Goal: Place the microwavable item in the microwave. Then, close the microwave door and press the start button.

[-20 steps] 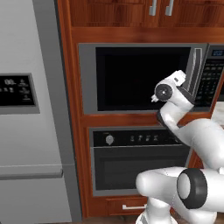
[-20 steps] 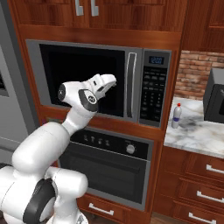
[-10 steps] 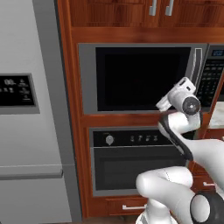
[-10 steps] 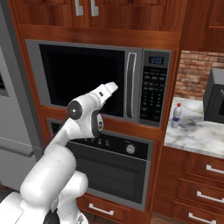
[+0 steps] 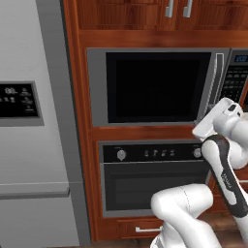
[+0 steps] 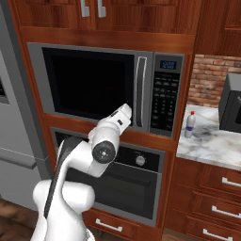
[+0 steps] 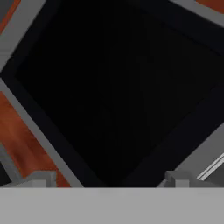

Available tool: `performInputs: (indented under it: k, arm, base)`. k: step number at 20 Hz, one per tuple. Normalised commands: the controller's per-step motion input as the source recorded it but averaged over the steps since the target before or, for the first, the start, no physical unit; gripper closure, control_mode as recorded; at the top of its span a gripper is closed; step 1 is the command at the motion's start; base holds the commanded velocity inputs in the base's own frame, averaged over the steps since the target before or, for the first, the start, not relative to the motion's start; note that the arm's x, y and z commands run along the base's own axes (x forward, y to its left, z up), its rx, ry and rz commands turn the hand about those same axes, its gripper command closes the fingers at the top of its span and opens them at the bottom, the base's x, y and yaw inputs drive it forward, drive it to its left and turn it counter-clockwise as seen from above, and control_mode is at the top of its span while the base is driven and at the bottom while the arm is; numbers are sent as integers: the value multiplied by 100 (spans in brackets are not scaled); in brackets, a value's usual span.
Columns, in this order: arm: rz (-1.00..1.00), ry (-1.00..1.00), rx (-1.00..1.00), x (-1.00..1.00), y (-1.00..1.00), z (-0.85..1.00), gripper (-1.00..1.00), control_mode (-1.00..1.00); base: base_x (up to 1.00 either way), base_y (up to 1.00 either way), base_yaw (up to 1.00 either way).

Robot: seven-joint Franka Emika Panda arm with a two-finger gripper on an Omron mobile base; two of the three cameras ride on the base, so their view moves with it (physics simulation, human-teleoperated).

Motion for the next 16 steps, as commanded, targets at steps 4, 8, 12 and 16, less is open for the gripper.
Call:
performInputs:
  k: [4, 8, 12, 16]
  arm:
    - [5, 4, 13, -79, -91, 44, -100, -100]
    - [4, 2, 12, -61, -89, -5, -100, -100]
    - [14, 5, 6, 14, -8, -58, -100, -100]
    - [13, 1, 5, 46, 0, -46, -100, -100]
  base:
    - [0, 0, 0]
    - [0, 0, 0]
    - [0, 0, 0]
    - [0, 0, 0]
